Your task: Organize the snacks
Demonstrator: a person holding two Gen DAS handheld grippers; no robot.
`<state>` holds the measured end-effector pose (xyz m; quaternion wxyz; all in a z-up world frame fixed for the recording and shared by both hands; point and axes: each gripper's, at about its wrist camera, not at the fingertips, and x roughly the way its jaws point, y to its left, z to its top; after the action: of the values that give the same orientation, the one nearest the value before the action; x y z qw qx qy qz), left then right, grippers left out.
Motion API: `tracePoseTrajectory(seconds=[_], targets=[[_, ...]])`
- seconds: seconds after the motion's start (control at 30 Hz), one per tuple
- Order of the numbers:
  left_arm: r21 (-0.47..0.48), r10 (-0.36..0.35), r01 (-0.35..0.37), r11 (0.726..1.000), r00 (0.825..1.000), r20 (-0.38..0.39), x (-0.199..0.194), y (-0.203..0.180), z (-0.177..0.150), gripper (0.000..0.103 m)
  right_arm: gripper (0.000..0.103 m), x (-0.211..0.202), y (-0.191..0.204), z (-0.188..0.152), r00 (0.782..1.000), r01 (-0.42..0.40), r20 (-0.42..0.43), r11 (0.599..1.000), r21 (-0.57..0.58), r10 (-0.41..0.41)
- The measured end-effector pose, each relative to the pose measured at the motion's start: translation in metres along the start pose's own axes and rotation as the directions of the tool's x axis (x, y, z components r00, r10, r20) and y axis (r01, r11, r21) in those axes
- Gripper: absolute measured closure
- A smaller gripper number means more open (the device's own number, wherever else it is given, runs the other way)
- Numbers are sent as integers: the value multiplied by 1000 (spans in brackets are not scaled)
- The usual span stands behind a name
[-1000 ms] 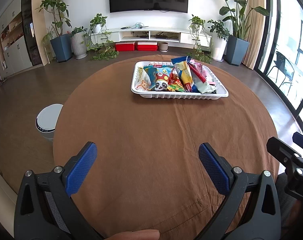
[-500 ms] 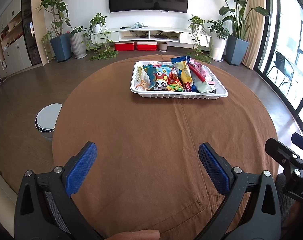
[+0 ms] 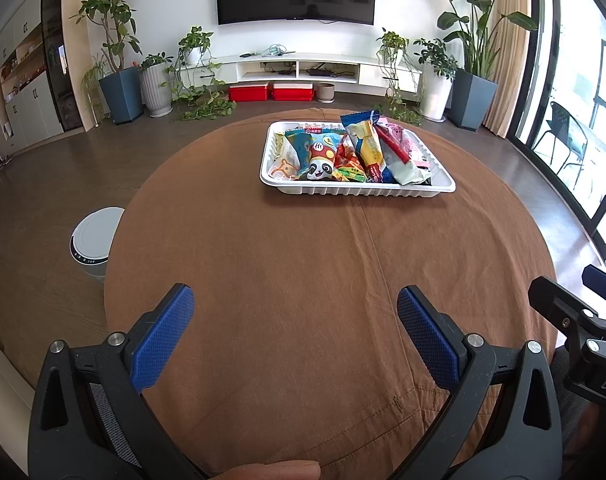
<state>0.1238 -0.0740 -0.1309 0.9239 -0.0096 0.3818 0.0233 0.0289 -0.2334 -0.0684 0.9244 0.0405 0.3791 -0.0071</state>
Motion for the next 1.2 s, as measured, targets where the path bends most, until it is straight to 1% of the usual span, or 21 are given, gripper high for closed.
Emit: tracePoseTrajectory(seconds=[1.2], targets=[[-1,-1,1,1000,1000,-1,0,0,0,0,0,-3,-1,0,1000,2,-9,1000,-6,-2]])
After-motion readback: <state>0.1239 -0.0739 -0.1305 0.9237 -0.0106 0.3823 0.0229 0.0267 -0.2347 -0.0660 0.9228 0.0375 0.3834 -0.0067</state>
